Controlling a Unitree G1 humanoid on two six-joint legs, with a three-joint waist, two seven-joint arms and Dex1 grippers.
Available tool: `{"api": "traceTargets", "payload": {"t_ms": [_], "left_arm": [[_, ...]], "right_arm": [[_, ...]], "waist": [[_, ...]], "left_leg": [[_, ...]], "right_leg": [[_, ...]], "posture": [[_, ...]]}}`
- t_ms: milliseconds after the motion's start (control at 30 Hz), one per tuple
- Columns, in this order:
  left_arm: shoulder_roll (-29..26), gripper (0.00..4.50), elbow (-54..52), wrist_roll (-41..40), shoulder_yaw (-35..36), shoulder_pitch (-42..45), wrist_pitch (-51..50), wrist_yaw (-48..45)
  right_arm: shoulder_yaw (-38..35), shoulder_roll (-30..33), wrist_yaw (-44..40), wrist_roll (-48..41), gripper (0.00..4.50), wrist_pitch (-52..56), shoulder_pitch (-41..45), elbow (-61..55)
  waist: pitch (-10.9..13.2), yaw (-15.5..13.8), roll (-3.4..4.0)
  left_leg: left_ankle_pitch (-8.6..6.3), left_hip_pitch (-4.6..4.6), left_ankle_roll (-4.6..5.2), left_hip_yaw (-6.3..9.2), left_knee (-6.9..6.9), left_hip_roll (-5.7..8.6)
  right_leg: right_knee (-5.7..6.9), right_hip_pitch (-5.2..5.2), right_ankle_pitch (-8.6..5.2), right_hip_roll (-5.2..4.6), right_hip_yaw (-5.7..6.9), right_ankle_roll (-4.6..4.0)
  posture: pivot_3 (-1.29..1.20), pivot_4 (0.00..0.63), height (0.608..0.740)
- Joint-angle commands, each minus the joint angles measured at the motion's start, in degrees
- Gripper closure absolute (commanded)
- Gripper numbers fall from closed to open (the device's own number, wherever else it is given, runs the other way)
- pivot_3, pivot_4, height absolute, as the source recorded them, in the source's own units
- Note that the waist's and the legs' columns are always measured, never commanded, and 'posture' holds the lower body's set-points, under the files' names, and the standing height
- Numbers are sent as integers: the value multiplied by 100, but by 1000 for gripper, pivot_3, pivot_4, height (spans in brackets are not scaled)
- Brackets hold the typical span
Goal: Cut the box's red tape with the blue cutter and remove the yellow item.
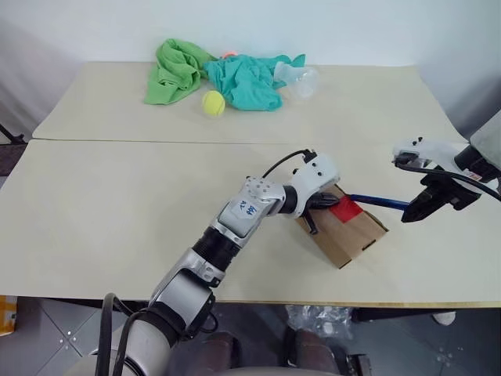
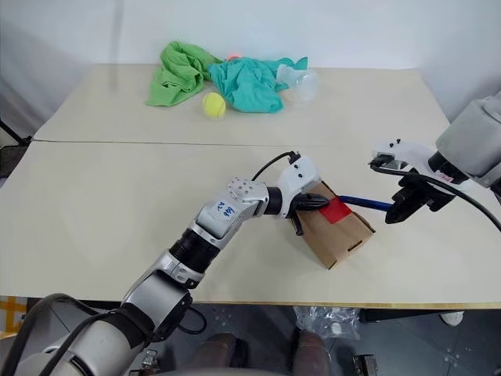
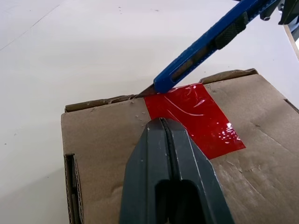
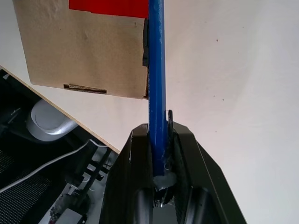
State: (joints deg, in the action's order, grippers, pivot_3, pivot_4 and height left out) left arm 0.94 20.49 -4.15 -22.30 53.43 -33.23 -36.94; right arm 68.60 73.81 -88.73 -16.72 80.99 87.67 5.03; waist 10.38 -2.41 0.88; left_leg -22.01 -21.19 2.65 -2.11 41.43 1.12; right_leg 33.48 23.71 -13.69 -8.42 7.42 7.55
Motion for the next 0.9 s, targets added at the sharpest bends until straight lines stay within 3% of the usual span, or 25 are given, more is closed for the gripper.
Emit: {"api": "traceTargets", "payload": {"t_ms": [33,900], "left_arm": [[-122,4500,179,230,-75,-191,-212,114],[-46,4500,319,234,-43,-159,-155,155]], "right_arm": [[204,220,-377,-98,4328,0,81,-209],[306,1250,-377,-331,4328,230,-68,-1555]], "waist": [[0,-7,0],[0,-48,0]], "left_leg": [[0,-1,0,0,0,0],[-2,-3,-2,1,-3,0]], "right_leg": [[0,0,0,0,0,0],[-7,1,0,0,1,0]], "posture": [[0,150,740],[0,150,740]]}}
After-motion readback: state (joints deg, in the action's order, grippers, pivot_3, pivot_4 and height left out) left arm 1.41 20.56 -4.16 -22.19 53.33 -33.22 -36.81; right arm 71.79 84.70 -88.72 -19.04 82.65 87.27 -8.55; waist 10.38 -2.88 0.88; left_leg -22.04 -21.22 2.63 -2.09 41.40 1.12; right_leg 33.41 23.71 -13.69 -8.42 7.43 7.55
